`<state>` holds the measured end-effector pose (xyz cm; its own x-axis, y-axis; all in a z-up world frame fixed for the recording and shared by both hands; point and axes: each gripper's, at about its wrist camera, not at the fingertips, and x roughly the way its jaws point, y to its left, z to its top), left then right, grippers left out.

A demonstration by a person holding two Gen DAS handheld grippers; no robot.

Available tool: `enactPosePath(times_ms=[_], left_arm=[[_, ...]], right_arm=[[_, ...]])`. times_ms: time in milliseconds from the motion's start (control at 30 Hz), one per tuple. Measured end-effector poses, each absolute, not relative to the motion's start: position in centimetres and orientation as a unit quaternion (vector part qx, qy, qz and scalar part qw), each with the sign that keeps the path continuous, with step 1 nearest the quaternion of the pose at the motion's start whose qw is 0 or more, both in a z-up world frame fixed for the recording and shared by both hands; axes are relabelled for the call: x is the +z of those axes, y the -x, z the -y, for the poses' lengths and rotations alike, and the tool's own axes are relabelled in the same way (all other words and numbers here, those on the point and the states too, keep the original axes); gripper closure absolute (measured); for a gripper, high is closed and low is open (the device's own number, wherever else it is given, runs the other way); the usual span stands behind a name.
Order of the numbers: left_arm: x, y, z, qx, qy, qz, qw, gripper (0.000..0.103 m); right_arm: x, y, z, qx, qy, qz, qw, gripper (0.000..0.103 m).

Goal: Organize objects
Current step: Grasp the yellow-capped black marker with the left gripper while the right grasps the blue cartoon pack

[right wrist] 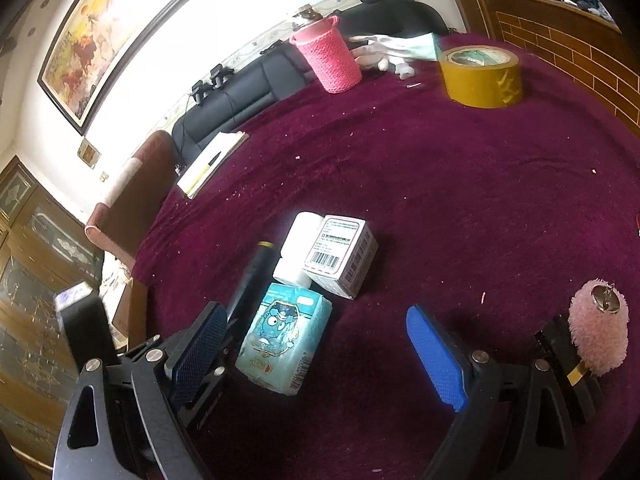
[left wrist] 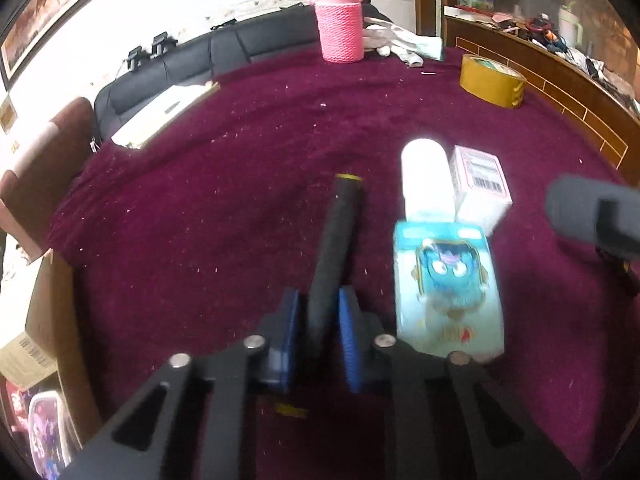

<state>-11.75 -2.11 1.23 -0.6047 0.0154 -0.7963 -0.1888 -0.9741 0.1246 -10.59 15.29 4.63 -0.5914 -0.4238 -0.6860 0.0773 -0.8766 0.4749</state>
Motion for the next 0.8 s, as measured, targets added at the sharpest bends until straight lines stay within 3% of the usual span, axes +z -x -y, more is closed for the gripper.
enactPosePath(times_ms=[267, 667, 733, 800], left_arm=[[1.5, 4.6, 5.2, 0.901, 0.432, -0.033, 0.031, 0.089], [1.4, 4.3, 6.8, 0.903, 0.426, 0.008, 0.043, 0.089], [1.4, 4.4, 6.7, 0.903, 0.427, 0.010, 0.044, 0.089], [1.3, 4.4, 6.8, 0.903, 0.427, 0.013, 0.045, 0.088]], right_arm=[[3.2, 10.4, -11.0, -0.870, -0.456, 0.123, 0.144, 0.008], [1.3, 12.2, -5.3, -0.877, -0.477, -0.018, 0.056, 0.008], [1.3, 12.0, -5.4, -0.881, -0.469, -0.030, 0.061, 0.013], [1.6, 11.5, -5.8, -0.887, -0.454, -0.052, 0.061, 0.041]])
